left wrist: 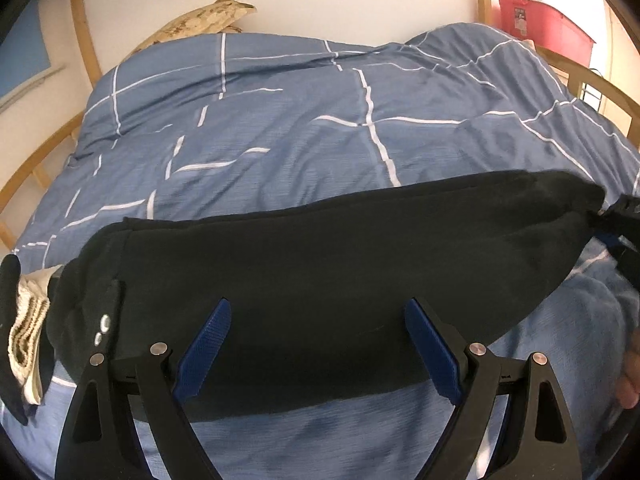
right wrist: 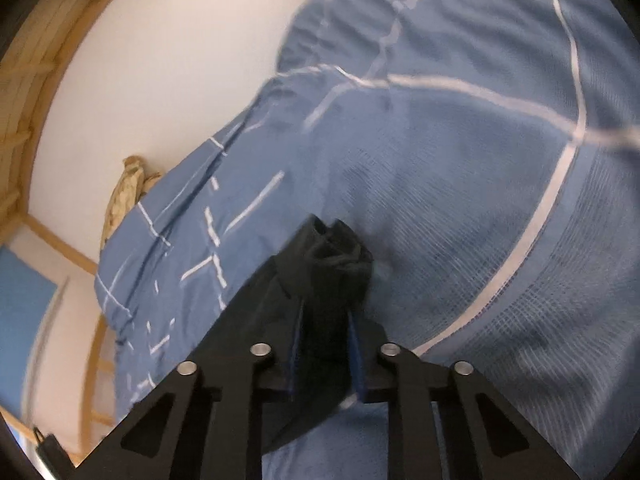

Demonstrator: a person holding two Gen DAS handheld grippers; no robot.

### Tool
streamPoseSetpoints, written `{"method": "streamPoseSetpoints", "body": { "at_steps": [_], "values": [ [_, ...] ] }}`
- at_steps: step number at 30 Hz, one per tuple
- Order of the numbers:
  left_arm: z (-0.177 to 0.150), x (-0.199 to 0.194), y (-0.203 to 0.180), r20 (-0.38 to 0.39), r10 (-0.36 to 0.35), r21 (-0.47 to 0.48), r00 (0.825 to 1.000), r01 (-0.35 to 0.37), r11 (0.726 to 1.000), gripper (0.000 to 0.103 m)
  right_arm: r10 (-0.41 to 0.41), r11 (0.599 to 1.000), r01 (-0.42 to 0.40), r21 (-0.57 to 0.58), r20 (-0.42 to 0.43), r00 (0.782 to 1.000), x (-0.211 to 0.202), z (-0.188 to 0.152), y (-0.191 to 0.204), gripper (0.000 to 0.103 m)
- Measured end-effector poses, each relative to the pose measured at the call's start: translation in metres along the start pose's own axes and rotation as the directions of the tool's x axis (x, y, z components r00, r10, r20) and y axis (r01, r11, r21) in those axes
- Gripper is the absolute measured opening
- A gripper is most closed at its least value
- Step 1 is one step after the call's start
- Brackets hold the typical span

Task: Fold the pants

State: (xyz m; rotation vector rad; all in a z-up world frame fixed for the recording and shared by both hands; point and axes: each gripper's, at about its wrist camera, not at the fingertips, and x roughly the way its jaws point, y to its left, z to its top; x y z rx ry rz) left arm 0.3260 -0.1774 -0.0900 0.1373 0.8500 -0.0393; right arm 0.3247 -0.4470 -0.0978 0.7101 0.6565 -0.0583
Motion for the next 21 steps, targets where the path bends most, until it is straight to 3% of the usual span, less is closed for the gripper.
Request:
{"method": "streamPoseSetpoints", "body": {
  "at_steps": [3, 6, 11, 15, 21],
  "values": [
    [-0.002, -0.010, 0.024, 0.000, -0.038, -0.022, 0.999, 0.038, 0.999, 0.089, -0.001, 0.986, 0.013, -0.169, 0.068, 0.998, -0.025, -0.004, 0.048, 0.016],
    [-0.006, -0.023, 0.059, 0.010, -0.031, -0.048, 0.999, 0.031, 0.998, 0.089, 0.025, 0.948, 0.012, -0.318, 0.111, 0.993, -0.045, -0.014, 0.097, 0.016],
    [-0.010, -0.037, 0.111, 0.007, -0.023, -0.081, 1.000, 0.023, 0.996, 0.088, 0.074, 0.889, -0.015, -0.458, 0.111, 0.991, -0.054, -0.035, 0.161, 0.016],
    [-0.015, -0.051, 0.154, 0.013, -0.004, -0.111, 1.000, 0.006, 0.994, 0.088, 0.088, 0.818, -0.014, -0.574, 0.101, 0.991, -0.051, -0.065, 0.211, 0.016],
    [-0.032, -0.066, 0.197, 0.022, 0.027, -0.061, 0.999, -0.025, 0.998, 0.088, 0.128, 0.763, -0.061, -0.643, 0.057, 0.990, -0.046, -0.102, 0.258, 0.016]
  ]
}}
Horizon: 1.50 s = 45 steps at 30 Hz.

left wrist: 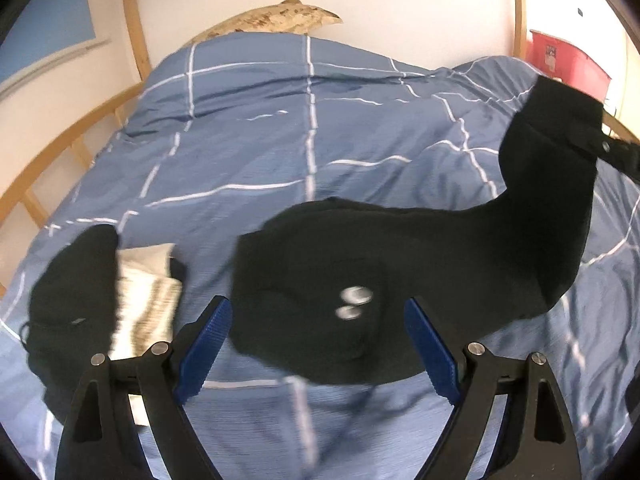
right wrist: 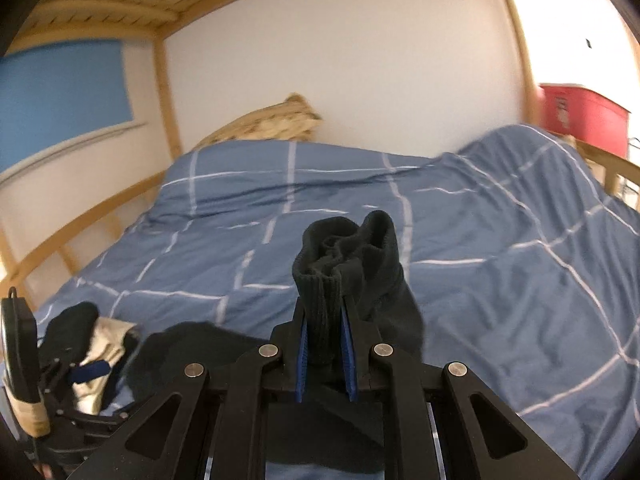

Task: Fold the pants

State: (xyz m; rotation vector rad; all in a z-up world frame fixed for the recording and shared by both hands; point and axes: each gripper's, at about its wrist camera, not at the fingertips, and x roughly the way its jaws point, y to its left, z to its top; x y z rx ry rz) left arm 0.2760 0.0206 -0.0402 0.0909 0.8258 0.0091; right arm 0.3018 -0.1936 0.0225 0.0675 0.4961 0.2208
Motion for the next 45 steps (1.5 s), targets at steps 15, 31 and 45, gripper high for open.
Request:
{"method": "streamPoseSetpoints", "body": {
  "at_steps": [15, 31, 45],
  "values": [
    [-0.015, 0.002, 0.089, -0.022, -0.113, -0.090, 0.993, 0.110, 0.990, 0.087, 0.135, 0.985, -0.144, -0.099, -0.090, 0.987, 0.050, -0.035, 0.123, 0.016],
    [-0.038, -0.008, 0.120, -0.045, -0.047, -0.090, 0.998, 0.042, 0.995, 0.087, 0.280, 0.949, -0.304, -0.077, -0.228, 0.932, 0.094, -0.071, 0.169, 0.016],
    [-0.026, -0.036, 0.124, 0.046, -0.093, -0.154, 0.995, 0.099, 0.983, 0.087, 0.298, 0.942, -0.327, -0.071, -0.264, 0.917, 0.060, -0.096, 0.161, 0.050]
  ]
}}
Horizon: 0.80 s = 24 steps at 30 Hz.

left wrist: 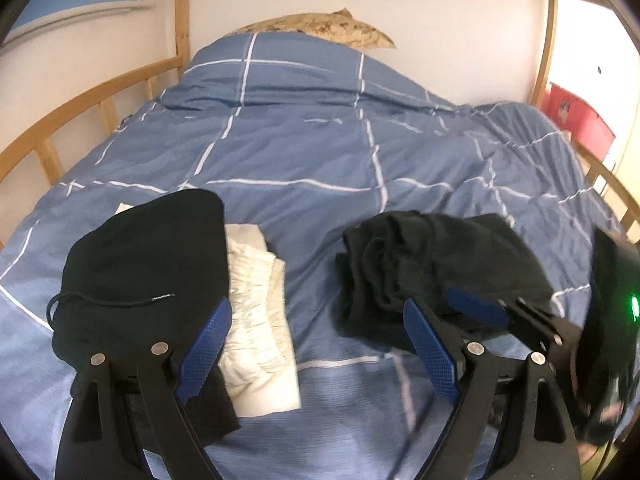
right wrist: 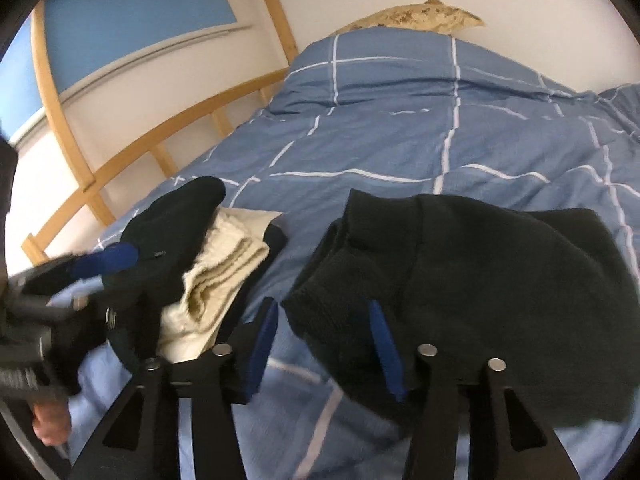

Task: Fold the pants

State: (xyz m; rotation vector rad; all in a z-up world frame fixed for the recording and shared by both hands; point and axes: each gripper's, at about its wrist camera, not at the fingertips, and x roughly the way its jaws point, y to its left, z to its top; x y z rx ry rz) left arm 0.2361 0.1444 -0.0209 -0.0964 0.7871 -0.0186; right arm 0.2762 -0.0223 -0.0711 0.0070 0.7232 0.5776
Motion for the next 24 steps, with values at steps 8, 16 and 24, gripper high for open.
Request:
{"method": "streamPoseSetpoints", "body": {
  "at_steps": [8, 16, 24],
  "values": [
    [-0.015, 0.015, -0.020, 0.032, -0.074, -0.020, 0.997, 0.075, 0.997, 0.082, -0.445, 0.895, 0.428, 0.127, 0.202, 0.872, -0.084, -0.041, -0.030, 0.076],
    [-0.018, 0.048, -0.031, 0.017, -0.115, -0.093, 0.993, 0.116, 0.989, 0.074, -0.534, 0.817, 0.487, 0.308, 0.084, 0.841, -0.093, -0.063, -0.089, 0.076],
    [-0.016, 0.080, -0.026, -0.038, -0.176, -0.223, 0.984, 0.163, 0.961, 0.050, -0.521, 0.802, 0.488, 0.344, 0.003, 0.854, -0.075, -0.076, -0.105, 0.076]
  ]
}}
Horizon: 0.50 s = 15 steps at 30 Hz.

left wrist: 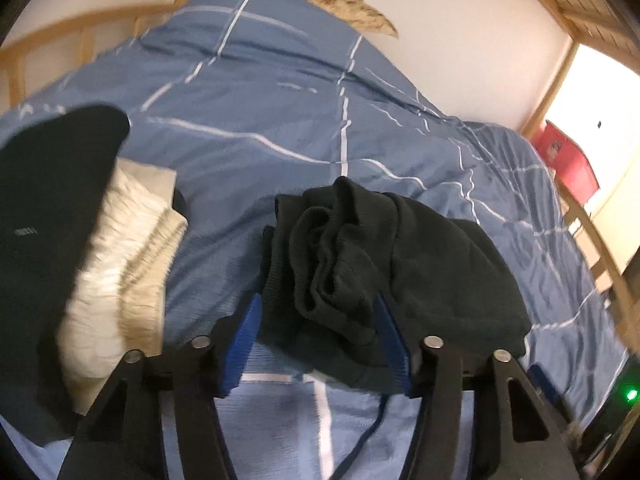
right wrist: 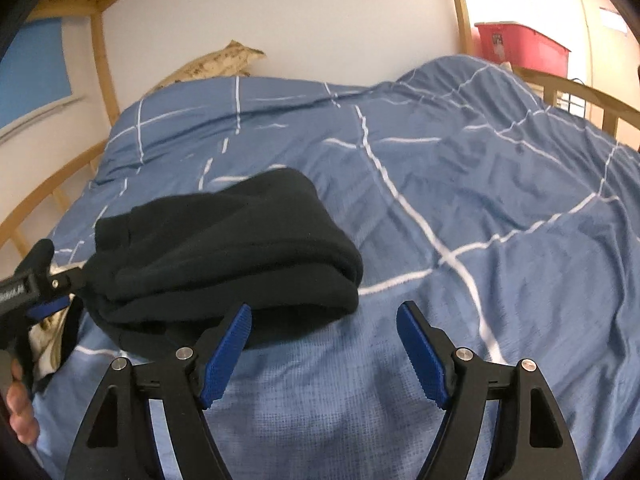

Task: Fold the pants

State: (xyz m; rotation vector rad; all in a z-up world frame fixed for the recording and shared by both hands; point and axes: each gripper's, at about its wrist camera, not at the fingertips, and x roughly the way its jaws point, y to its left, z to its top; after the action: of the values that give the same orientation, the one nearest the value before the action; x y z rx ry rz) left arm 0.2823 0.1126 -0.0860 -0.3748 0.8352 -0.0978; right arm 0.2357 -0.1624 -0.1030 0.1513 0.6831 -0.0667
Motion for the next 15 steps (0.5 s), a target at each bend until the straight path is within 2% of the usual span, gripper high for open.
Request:
{"method": "streamPoseSetpoints", "body": {
  "at_steps": [2, 4, 7, 9, 10, 15],
  "values": [
    [-0.001, 0.004, 0.001, -0.006, -0.027, -0.024, 1.000, 0.027, 0.999, 0.037, 0.000, 1.000, 0.000, -0.001, -0.012, 1.000, 0.006, 0.000, -0.002, 0.076],
    [0.000, 0.008, -0.001, -0.008, -0.044, -0.042, 0.999, 0.043, 0.998, 0.036, 0.003, 1.000, -0.003, 0.006, -0.022, 1.000, 0.011, 0.001, -0.005, 0.076],
    [0.002, 0.012, -0.009, 0.002, -0.019, -0.036, 1.000, 0.019, 0.999, 0.036, -0.001, 1.000, 0.002, 0.021, -0.039, 0.999, 0.017, 0.001, -0.011, 0.076],
    [0.002, 0.014, -0.014, 0.013, -0.001, -0.021, 1.000, 0.002, 1.000, 0.028, 0.003, 0.999, 0.000, 0.043, -0.054, 0.999, 0.022, 0.001, -0.018, 0.076],
    [0.002, 0.015, -0.016, 0.011, 0.005, -0.015, 1.000, -0.005, 1.000, 0.019, 0.003, 0.999, 0.000, 0.052, -0.058, 0.998, 0.023, 0.001, -0.021, 0.076],
    [0.004, 0.003, -0.025, 0.067, 0.021, 0.004, 0.997, -0.021, 1.000, 0.016, 0.033, 0.998, -0.028, 0.054, -0.085, 0.996, 0.031, 0.005, -0.028, 0.076]
  ]
}}
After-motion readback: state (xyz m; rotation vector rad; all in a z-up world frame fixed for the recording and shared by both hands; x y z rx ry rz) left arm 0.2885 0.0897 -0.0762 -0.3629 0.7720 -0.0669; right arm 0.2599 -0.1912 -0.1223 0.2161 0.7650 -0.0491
